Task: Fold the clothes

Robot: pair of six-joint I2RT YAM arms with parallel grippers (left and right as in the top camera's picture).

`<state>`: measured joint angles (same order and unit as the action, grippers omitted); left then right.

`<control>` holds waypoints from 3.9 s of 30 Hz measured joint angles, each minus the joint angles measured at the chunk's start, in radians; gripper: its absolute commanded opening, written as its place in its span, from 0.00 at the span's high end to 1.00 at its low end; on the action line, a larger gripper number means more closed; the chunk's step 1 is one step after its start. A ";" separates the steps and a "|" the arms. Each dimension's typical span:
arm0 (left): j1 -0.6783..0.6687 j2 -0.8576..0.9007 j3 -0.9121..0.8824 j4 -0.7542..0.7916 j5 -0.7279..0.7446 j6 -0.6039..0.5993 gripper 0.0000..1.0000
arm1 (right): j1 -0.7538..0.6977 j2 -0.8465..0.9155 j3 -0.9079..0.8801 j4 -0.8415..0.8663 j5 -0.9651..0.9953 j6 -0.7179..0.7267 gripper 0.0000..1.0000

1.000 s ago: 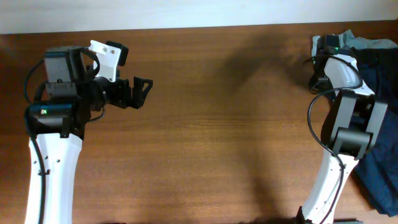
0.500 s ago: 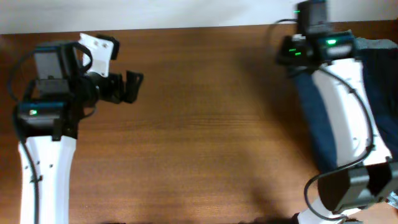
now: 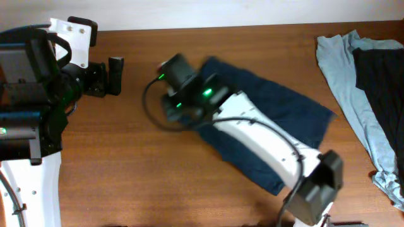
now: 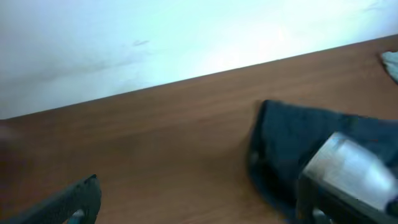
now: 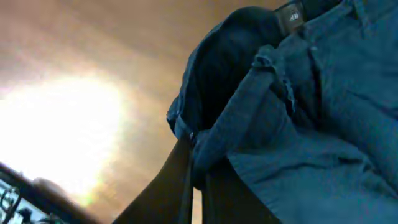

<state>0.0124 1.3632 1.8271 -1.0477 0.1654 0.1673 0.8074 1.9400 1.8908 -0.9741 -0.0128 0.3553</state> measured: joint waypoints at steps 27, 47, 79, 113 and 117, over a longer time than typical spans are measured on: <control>-0.064 0.474 0.007 0.111 0.208 0.066 0.76 | -0.330 -0.164 0.000 -0.358 0.125 0.122 0.25; -0.336 1.026 0.014 0.491 0.209 0.101 1.00 | -0.584 -0.164 0.000 -0.495 0.016 0.142 0.24; -0.007 1.057 0.111 0.367 -0.158 -0.149 1.00 | -0.601 0.070 -0.552 0.367 -0.047 -0.001 0.65; -0.022 1.116 0.528 -0.164 -0.140 -0.097 0.71 | -0.684 0.024 -0.536 -0.180 0.169 0.019 0.96; -0.016 1.068 0.740 -0.348 -0.144 -0.065 0.59 | -0.684 0.014 -0.536 -0.196 0.170 0.019 0.96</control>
<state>-0.0032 2.4310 2.5675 -1.3956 0.0212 0.1020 0.1230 1.9545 1.3544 -1.1698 0.1570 0.3740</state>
